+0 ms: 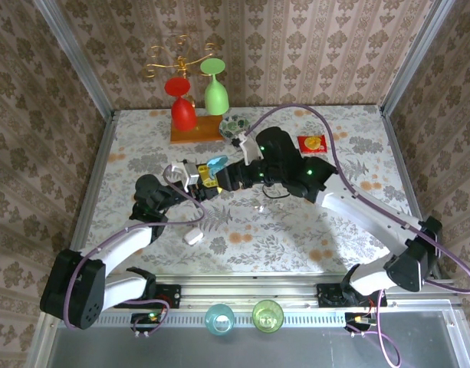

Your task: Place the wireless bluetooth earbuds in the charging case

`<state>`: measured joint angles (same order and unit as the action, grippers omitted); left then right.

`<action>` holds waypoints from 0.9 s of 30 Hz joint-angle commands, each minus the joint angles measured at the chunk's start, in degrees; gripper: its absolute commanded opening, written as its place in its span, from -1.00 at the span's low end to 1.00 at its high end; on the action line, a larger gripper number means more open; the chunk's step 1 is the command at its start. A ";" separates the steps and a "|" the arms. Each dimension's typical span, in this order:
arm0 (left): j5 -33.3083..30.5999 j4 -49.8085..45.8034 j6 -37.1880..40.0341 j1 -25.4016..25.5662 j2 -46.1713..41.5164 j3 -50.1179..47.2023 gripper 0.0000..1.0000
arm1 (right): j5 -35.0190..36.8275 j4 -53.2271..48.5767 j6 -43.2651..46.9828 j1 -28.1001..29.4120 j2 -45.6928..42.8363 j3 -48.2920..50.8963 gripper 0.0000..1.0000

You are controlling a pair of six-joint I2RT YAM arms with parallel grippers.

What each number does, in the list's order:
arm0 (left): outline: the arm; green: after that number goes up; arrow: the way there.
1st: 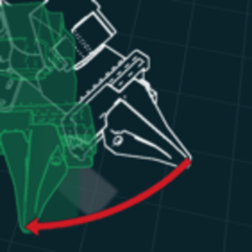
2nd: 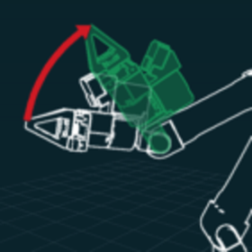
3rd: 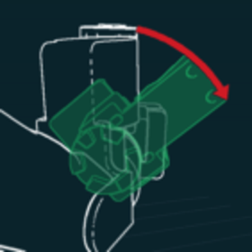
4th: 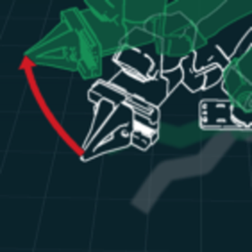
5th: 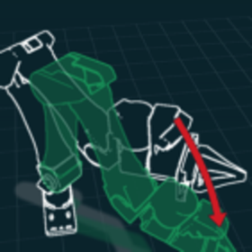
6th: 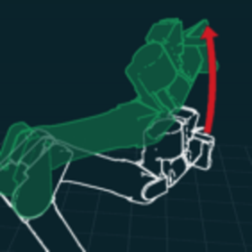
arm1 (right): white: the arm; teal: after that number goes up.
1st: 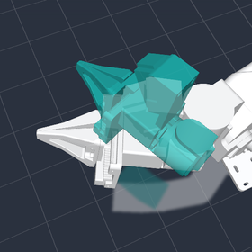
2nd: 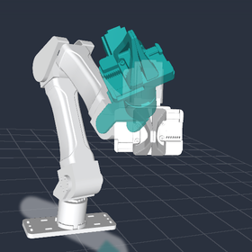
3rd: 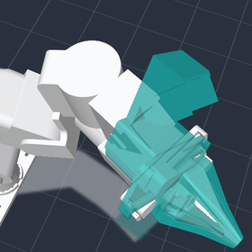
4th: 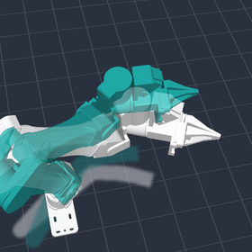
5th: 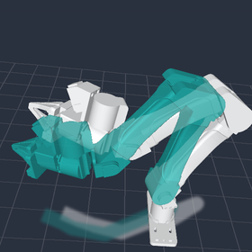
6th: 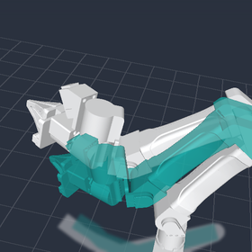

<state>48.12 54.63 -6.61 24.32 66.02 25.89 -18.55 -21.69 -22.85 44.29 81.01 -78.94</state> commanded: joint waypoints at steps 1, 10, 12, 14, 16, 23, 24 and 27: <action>0.21 2.96 1.59 -0.41 -1.38 -0.57 -0.46 | 2.41 4.89 0.47 -0.65 -4.89 3.23 0.26; -0.03 2.93 2.08 -0.50 -1.59 -0.93 -0.47 | 7.09 10.40 -9.10 -9.04 -10.79 13.80 0.27; 0.26 2.39 2.32 -0.50 -1.53 -0.85 -0.47 | 6.38 11.53 -11.07 -10.74 -11.40 16.18 0.27; 1.41 1.75 2.65 -0.50 -1.04 -0.69 -0.46 | 4.07 12.24 -11.98 -11.67 -11.09 17.04 0.27; 3.87 1.77 2.45 -0.50 -0.14 -0.19 -0.46 | 1.91 12.16 -12.63 -11.86 -9.75 16.29 0.28; 8.25 5.85 0.51 0.02 1.21 -0.18 -0.47 | -6.90 16.49 -19.38 -13.11 -3.05 11.35 0.34; 8.71 5.59 0.69 0.11 1.22 -0.14 -0.47 | -8.59 16.40 -19.67 -13.07 -1.72 9.98 0.35; 9.51 5.07 1.08 0.38 1.56 0.04 -0.47 | -12.98 14.89 -20.47 -13.09 2.90 6.20 0.39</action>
<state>54.52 57.17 -5.54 24.34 67.11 25.89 -24.97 -8.23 -40.80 31.38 81.38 -68.86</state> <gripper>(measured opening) 0.359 0.693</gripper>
